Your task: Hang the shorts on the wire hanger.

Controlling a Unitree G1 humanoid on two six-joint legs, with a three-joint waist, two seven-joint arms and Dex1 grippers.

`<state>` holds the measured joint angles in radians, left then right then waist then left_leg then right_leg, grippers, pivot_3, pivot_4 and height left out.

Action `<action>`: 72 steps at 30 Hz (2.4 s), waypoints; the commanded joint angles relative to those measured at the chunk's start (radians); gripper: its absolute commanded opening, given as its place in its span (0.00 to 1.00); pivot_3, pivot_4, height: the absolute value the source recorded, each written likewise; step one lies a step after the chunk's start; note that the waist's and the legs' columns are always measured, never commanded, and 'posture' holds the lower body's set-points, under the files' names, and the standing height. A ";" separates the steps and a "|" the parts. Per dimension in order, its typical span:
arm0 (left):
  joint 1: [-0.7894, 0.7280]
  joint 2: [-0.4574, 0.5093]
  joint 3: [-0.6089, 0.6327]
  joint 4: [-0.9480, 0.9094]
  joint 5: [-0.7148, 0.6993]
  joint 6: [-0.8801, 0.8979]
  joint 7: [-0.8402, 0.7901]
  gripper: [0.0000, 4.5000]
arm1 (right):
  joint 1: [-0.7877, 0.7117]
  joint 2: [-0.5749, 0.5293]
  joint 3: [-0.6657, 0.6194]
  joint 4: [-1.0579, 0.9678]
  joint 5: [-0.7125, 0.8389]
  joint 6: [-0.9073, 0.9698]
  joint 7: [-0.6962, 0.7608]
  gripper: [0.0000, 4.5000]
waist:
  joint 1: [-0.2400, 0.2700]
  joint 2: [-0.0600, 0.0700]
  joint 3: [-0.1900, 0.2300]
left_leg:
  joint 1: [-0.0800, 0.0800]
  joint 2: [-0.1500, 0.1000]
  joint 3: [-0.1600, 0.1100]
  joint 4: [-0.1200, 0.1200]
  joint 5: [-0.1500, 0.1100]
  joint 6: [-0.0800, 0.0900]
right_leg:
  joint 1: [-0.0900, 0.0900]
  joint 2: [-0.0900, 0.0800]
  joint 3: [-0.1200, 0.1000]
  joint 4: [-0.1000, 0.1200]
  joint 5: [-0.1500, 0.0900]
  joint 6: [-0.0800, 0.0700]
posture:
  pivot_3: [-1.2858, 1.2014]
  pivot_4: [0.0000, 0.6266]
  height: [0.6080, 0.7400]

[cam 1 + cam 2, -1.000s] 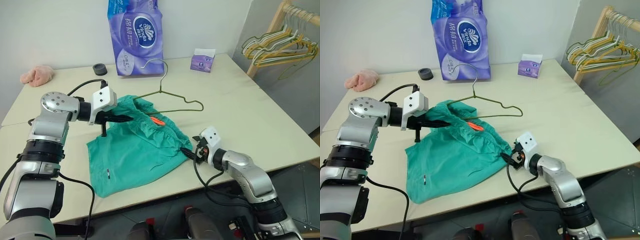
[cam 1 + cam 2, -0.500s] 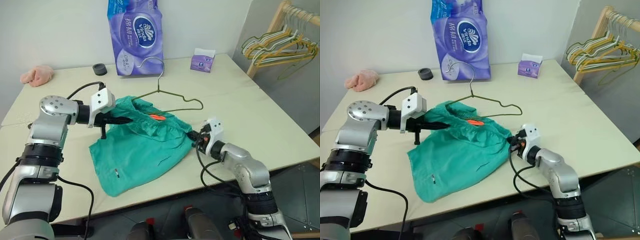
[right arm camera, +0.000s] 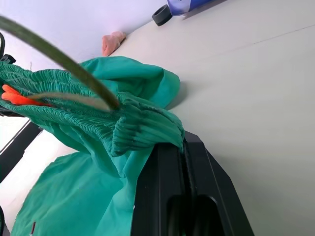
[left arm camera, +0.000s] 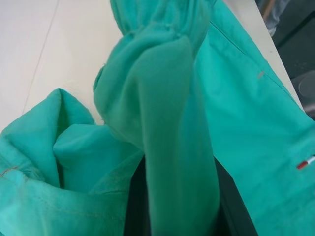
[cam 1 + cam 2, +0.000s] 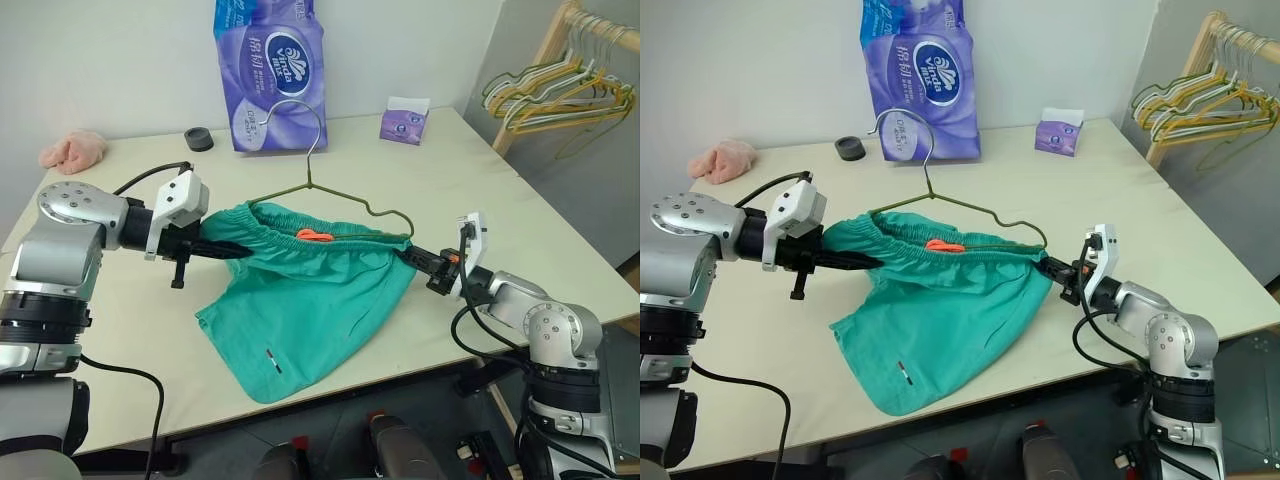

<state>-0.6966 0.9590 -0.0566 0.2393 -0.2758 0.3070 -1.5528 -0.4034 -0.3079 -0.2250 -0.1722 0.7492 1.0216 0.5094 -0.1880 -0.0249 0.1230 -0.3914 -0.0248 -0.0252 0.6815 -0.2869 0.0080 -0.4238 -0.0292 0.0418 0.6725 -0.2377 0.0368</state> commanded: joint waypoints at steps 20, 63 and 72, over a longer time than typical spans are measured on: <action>-0.042 0.058 -0.034 0.207 0.190 -0.265 0.059 0.00 | 0.016 -0.115 -0.040 -0.105 0.140 0.005 -0.004 0.01 | 0.002 0.000 0.000 | 0.000 0.000 0.000 0.000 0.000 0.000 | 0.000 0.000 0.000 0.000 0.000 0.000 | 0.45 0.13 1.00; 0.008 -0.129 -0.100 0.041 0.165 -0.218 0.073 0.00 | -0.249 -0.381 0.632 0.008 -0.507 -0.350 0.411 0.73 | -0.003 0.000 0.000 | -0.001 0.000 0.000 0.001 0.000 0.000 | 0.000 0.000 -0.001 -0.001 0.000 0.000 | 0.44 0.13 1.00; 0.025 -0.136 -0.089 -0.007 0.135 -0.174 0.055 0.00 | -0.310 -0.344 0.657 0.098 -0.551 -0.391 0.519 0.15 | -0.004 0.000 0.000 | -0.001 0.000 0.000 0.001 0.000 0.000 | -0.001 0.000 0.000 0.000 0.000 0.000 | 0.44 0.13 1.00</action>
<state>-0.6676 0.8257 -0.1628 0.2768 -0.1051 0.1286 -1.4952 -0.6841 -0.6584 0.4475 -0.0550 0.1991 0.6429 1.0048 -0.1921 -0.0249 0.1230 -0.3922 -0.0247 -0.0255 0.6822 -0.2869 0.0080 -0.4244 -0.0292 0.0412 0.6722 -0.2380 0.0372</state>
